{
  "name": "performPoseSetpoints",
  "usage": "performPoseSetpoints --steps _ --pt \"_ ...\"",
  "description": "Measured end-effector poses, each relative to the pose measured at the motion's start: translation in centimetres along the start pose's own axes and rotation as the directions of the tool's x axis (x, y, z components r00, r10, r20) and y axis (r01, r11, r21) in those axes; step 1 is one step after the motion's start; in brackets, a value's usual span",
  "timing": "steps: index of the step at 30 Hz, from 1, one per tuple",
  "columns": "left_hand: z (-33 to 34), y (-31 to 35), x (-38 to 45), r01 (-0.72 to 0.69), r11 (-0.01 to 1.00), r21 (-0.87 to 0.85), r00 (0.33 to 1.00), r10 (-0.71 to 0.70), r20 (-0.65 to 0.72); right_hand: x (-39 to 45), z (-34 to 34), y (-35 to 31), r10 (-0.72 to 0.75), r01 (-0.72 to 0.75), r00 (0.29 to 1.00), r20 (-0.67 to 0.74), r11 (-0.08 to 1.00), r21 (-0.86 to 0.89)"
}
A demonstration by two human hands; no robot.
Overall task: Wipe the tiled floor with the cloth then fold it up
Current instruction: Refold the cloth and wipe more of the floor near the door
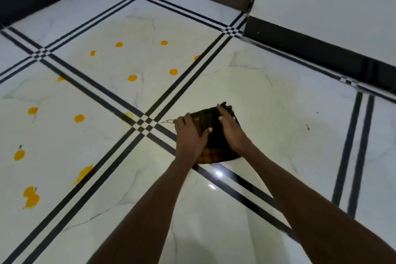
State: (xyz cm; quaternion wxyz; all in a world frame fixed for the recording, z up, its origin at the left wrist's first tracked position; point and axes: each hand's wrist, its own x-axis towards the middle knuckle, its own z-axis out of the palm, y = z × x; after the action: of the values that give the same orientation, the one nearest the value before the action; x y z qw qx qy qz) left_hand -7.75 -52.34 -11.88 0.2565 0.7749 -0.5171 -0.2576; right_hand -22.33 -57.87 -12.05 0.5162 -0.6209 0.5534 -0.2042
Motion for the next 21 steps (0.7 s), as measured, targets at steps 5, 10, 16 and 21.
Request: performPoseSetpoints --steps 5,10,16,21 --pt "0.5 2.8 1.4 0.126 0.992 -0.006 0.988 -0.125 0.087 -0.9 -2.1 -0.5 0.116 -0.060 0.984 -0.137 0.930 0.362" --pt "-0.7 3.5 2.2 0.129 0.980 -0.149 0.984 -0.109 0.139 -2.3 -5.0 -0.3 0.234 -0.127 0.953 -0.193 0.885 0.447" --pt "-4.3 8.1 1.1 0.016 0.943 -0.333 0.972 0.064 0.227 -4.3 -6.5 -5.9 0.354 -0.320 0.934 0.042 0.783 0.534" --pt "-4.4 11.7 0.7 -0.123 0.935 -0.333 0.943 0.215 0.256 -4.0 -7.7 -7.7 0.349 -0.313 0.933 0.084 0.675 0.668"
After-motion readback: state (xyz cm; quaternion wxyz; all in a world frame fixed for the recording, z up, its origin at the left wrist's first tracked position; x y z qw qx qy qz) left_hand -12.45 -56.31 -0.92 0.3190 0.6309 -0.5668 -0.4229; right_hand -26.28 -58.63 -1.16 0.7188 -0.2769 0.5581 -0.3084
